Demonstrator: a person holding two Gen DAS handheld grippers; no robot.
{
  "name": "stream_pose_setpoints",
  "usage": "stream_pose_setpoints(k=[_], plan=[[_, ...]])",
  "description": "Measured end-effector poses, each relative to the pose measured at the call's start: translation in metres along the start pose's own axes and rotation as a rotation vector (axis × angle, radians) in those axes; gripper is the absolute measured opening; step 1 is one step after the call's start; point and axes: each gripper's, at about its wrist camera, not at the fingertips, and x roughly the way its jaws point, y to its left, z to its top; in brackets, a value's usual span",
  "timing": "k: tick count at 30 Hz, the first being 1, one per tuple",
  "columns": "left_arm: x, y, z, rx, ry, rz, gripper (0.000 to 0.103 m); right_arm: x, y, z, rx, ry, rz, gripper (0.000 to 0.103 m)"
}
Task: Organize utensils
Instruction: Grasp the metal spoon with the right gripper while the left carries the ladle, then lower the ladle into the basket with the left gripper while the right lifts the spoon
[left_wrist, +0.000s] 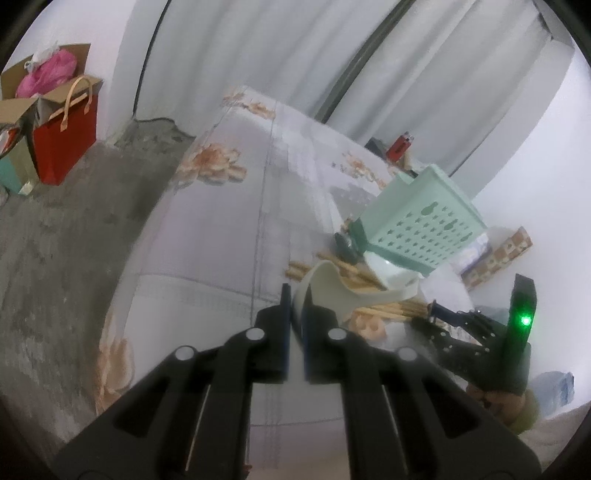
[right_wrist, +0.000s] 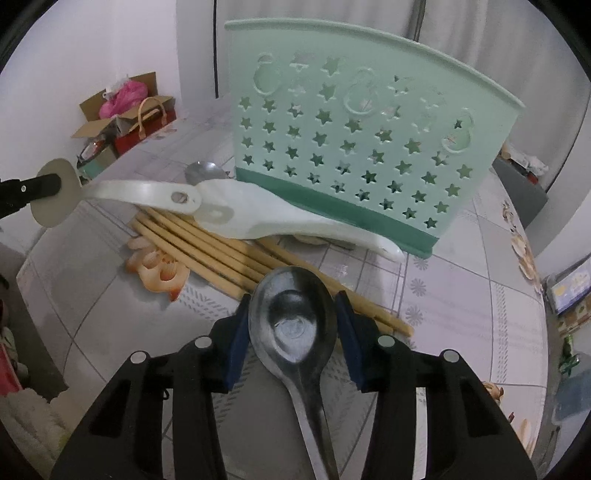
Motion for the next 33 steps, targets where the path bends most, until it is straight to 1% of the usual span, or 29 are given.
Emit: stream_pose_setpoints(k=[3, 6, 9, 10, 13, 14, 16, 17, 20, 21, 24, 27, 28, 29, 31, 32, 33], plan=[[-0.01, -0.006, 0.008, 0.022, -0.035, -0.03, 0.003, -0.009, -0.005, 0.001, 0.023, -0.027, 0.002, 0.043], [-0.023, -0.017, 0.025, 0.062, -0.098, -0.07, 0.003, -0.024, -0.013, 0.004, 0.051, -0.074, -0.002, 0.043], [-0.033, -0.034, 0.051, 0.127, -0.178, -0.058, 0.003, -0.042, -0.02, 0.007, 0.086, -0.135, -0.004, 0.043], [-0.035, -0.041, 0.06, 0.153, -0.199, -0.045, 0.003, -0.048, -0.023, 0.009, 0.099, -0.156, -0.004, 0.043], [-0.038, -0.071, 0.085, 0.301, -0.272, 0.048, 0.003, -0.062, -0.031, 0.012, 0.127, -0.199, 0.006, 0.043], [-0.037, -0.086, 0.092, 0.385, -0.295, 0.104, 0.003, -0.066, -0.032, 0.013, 0.134, -0.213, 0.007, 0.043], [-0.032, -0.108, 0.098, 0.519, -0.315, 0.193, 0.003, -0.073, -0.036, 0.013, 0.136, -0.232, 0.005, 0.043], [-0.027, -0.122, 0.099, 0.61, -0.314, 0.239, 0.003, -0.076, -0.036, 0.013, 0.138, -0.242, 0.006, 0.043], [-0.006, -0.149, 0.1, 0.813, -0.272, 0.321, 0.003, -0.079, -0.039, 0.011, 0.146, -0.261, 0.012, 0.043], [0.001, -0.158, 0.1, 0.874, -0.252, 0.338, 0.003, -0.081, -0.04, 0.011, 0.147, -0.266, 0.012, 0.043], [0.026, -0.18, 0.099, 1.026, -0.186, 0.383, 0.004, -0.084, -0.041, 0.01, 0.152, -0.284, 0.014, 0.043], [0.05, -0.197, 0.1, 1.14, -0.126, 0.415, 0.004, -0.089, -0.042, 0.009, 0.164, -0.303, 0.022, 0.043], [0.056, -0.2, 0.102, 1.151, -0.106, 0.413, 0.004, -0.09, -0.043, 0.009, 0.167, -0.308, 0.023, 0.043], [0.062, -0.206, 0.105, 1.143, -0.069, 0.393, 0.006, -0.092, -0.044, 0.008, 0.171, -0.314, 0.025, 0.043], [0.068, -0.209, 0.116, 1.061, -0.026, 0.318, 0.01, -0.095, -0.046, 0.008, 0.177, -0.324, 0.025, 0.043], [0.066, -0.209, 0.123, 0.992, -0.024, 0.255, 0.014, -0.098, -0.048, 0.008, 0.182, -0.332, 0.025, 0.043], [0.061, -0.208, 0.128, 0.934, -0.034, 0.201, 0.036, -0.1, -0.05, 0.009, 0.187, -0.339, 0.025, 0.043]])
